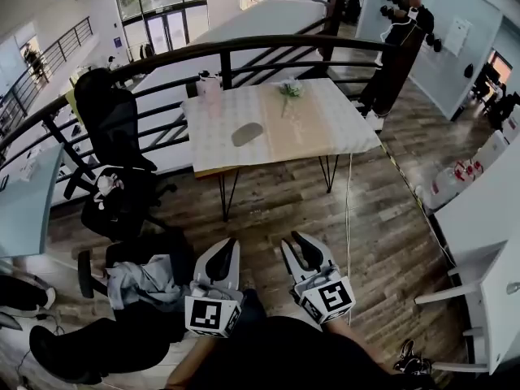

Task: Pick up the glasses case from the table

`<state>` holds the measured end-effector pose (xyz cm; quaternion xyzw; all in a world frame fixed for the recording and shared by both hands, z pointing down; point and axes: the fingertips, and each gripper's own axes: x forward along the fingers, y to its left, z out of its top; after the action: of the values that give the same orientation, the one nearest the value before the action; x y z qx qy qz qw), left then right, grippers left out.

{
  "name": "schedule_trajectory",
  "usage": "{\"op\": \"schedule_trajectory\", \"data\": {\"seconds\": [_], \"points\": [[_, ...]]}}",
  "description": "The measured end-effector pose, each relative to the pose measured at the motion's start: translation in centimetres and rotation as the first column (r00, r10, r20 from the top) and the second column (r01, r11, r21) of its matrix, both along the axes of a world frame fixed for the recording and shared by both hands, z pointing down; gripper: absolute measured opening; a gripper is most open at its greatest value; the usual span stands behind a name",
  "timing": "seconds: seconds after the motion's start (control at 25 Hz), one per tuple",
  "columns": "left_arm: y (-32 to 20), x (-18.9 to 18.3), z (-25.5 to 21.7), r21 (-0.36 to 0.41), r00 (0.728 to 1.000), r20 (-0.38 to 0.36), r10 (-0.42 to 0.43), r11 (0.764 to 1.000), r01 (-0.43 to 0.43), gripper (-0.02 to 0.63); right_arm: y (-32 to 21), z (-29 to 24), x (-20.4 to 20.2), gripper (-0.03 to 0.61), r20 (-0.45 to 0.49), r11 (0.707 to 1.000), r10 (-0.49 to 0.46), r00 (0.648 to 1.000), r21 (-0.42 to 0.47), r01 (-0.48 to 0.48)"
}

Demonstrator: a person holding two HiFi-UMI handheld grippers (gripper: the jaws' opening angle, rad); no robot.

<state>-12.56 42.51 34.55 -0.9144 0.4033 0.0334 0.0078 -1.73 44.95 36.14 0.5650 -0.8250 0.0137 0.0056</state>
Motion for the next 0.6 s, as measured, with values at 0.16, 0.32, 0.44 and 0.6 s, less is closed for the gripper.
{"op": "schedule_trajectory", "data": {"seconds": [0.16,0.32,0.44,0.6], "points": [[-5.1,0.2,-0.8,0.023,1.0,0.03,0.009,1.0,-0.01,0.009,-5.4,-0.1,0.0,0.071,-0.006,0.999,-0.006,1.0,0.037,0.006],[-9.3,0.1,-0.8,-0.01,1.0,0.02,0.02,1.0,-0.02,0.009,-10.2,-0.1,-0.2,0.071,0.011,1.0,0.005,1.0,0.027,-0.005],[-12.3,-0.4,0.1,-0.039,1.0,0.017,0.014,0.999,-0.013,0.009,-13.4,0.0,-0.7,0.08,0.003,1.0,-0.004,1.0,0.028,0.003],[-15.5,-0.6,0.8,-0.027,1.0,0.014,0.017,1.0,-0.017,0.009,-15.7,0.4,-0.4,0.086,-0.018,1.0,0.006,1.0,0.018,-0.006]]}}
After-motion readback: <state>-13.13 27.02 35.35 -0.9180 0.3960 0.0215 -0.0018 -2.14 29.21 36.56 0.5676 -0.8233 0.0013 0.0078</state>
